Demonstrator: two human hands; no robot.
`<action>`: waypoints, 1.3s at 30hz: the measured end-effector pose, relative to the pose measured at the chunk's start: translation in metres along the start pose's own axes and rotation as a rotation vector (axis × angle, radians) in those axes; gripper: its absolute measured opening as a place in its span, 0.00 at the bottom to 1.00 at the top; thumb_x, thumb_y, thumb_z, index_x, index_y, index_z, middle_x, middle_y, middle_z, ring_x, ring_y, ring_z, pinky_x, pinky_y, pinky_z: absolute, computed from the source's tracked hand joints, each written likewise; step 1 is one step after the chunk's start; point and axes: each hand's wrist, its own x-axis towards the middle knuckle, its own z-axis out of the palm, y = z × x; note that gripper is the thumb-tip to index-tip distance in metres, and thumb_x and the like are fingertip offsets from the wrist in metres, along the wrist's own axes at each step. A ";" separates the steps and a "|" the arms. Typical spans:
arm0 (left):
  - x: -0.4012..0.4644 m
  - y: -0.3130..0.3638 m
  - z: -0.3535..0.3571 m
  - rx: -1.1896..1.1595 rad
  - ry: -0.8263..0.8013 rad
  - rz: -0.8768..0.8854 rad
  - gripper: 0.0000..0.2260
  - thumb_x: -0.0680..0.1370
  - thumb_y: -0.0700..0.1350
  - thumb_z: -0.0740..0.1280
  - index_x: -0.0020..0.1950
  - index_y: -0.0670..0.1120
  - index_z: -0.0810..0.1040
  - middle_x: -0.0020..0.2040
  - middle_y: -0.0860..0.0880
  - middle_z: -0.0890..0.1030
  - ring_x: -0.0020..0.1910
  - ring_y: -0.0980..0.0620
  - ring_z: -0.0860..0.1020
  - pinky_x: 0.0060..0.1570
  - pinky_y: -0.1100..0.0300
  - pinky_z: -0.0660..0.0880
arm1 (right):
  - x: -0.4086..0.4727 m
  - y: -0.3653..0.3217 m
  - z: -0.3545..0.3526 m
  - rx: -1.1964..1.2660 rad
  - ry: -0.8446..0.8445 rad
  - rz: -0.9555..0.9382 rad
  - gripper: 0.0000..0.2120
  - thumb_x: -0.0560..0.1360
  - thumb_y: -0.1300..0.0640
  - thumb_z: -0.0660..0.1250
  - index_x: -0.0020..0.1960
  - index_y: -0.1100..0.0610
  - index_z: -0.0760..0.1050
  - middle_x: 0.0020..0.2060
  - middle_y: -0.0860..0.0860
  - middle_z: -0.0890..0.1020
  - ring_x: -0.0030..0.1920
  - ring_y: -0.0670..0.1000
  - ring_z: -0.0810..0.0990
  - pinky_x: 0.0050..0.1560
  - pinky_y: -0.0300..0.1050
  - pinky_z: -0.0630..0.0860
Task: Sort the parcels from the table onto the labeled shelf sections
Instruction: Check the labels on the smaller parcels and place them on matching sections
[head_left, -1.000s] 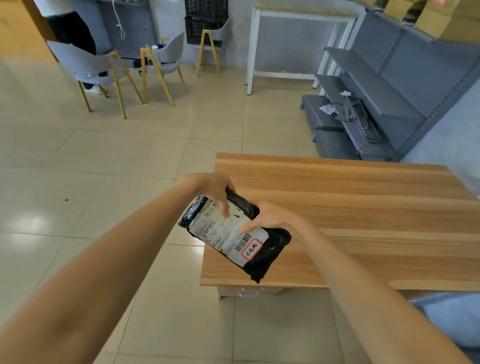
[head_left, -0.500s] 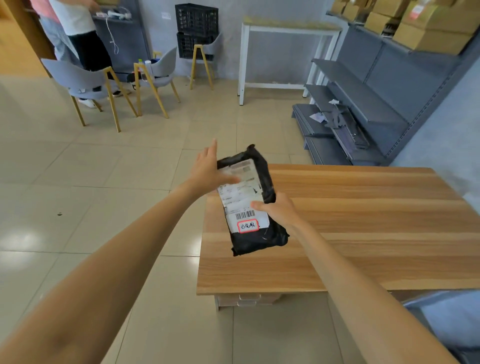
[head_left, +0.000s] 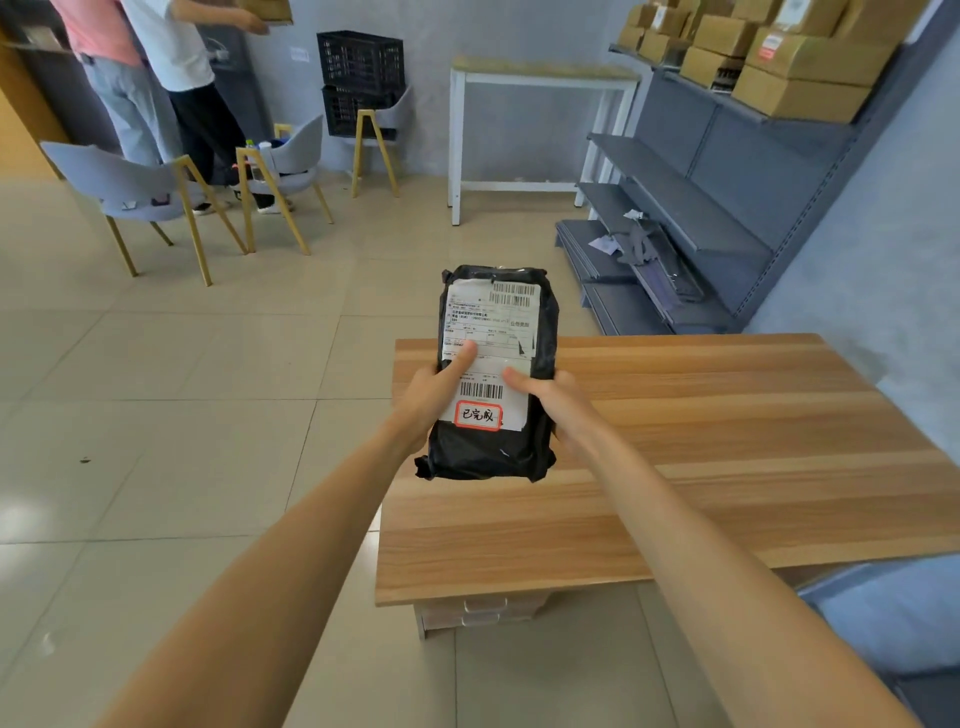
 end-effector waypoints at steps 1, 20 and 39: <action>0.000 0.003 0.004 -0.039 0.009 0.002 0.11 0.77 0.59 0.65 0.54 0.54 0.76 0.50 0.47 0.85 0.47 0.48 0.85 0.45 0.54 0.81 | 0.000 -0.001 -0.001 0.000 0.009 -0.008 0.09 0.73 0.56 0.74 0.52 0.51 0.79 0.48 0.49 0.86 0.48 0.48 0.85 0.46 0.42 0.80; 0.017 0.106 0.091 0.109 -0.145 0.074 0.21 0.76 0.60 0.66 0.61 0.46 0.79 0.50 0.47 0.85 0.45 0.48 0.85 0.39 0.57 0.81 | -0.059 -0.096 -0.149 -1.424 0.564 -0.495 0.26 0.78 0.51 0.65 0.74 0.56 0.64 0.70 0.52 0.71 0.70 0.54 0.67 0.61 0.51 0.72; -0.047 0.159 0.252 0.119 -0.525 0.075 0.22 0.72 0.59 0.72 0.55 0.42 0.81 0.47 0.44 0.86 0.46 0.45 0.84 0.46 0.54 0.81 | -0.237 -0.113 -0.231 -1.603 1.096 -0.052 0.31 0.77 0.52 0.64 0.75 0.59 0.58 0.74 0.55 0.63 0.73 0.56 0.61 0.72 0.49 0.58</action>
